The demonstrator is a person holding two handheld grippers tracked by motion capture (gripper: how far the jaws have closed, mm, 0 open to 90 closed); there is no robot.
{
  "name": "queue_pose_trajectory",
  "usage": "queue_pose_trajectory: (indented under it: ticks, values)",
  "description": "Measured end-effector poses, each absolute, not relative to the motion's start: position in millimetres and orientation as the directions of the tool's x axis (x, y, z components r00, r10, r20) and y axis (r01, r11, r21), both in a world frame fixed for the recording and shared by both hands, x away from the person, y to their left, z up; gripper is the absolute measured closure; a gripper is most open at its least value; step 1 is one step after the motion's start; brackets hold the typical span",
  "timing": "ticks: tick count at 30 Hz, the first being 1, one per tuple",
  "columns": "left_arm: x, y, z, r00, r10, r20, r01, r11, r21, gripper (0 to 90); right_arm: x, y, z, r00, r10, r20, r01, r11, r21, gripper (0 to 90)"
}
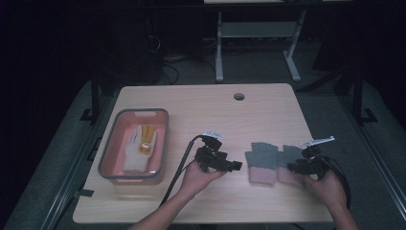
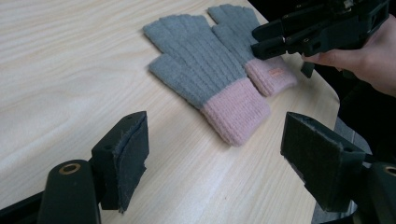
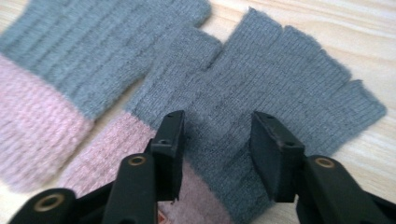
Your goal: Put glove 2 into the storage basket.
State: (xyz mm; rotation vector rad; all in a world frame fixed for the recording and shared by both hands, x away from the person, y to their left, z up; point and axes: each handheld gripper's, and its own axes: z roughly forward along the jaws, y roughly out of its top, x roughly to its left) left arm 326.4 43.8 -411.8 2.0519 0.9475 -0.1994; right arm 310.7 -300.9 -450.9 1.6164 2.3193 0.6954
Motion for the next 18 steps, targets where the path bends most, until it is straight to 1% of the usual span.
queue_pose_trajectory:
  ticks: [4, 7, 9, 13, 18]
  values:
    - [325, 46, -412, 0.698, 0.557, -0.450, 0.690, -0.355, 0.631, 23.9, 310, -297, -451, -0.362, 0.930, 0.057, 0.814, 0.286, 0.505, 63.9]
    - [326, 48, -410, 0.701, 0.557, -0.446, 0.686, -0.354, 0.636, 24.1, 310, -296, -451, -0.368, 0.928, 0.054, 0.812, 0.292, 0.506, 74.6]
    - [325, 50, -409, 0.697, 0.558, -0.450, 0.688, -0.345, 0.638, 24.1, 310, -295, -450, -0.369, 0.928, 0.061, 0.813, 0.290, 0.504, 79.7]
    - [326, 52, -408, 0.697, 0.558, -0.450, 0.688, -0.342, 0.640, 24.2, 311, -297, -449, -0.369, 0.927, 0.071, 0.817, 0.287, 0.501, 84.0]
    - [328, 56, -405, 0.693, 0.560, -0.453, 0.689, -0.333, 0.644, 24.2, 312, -301, -444, -0.343, 0.932, 0.118, 0.834, 0.245, 0.494, 85.4]
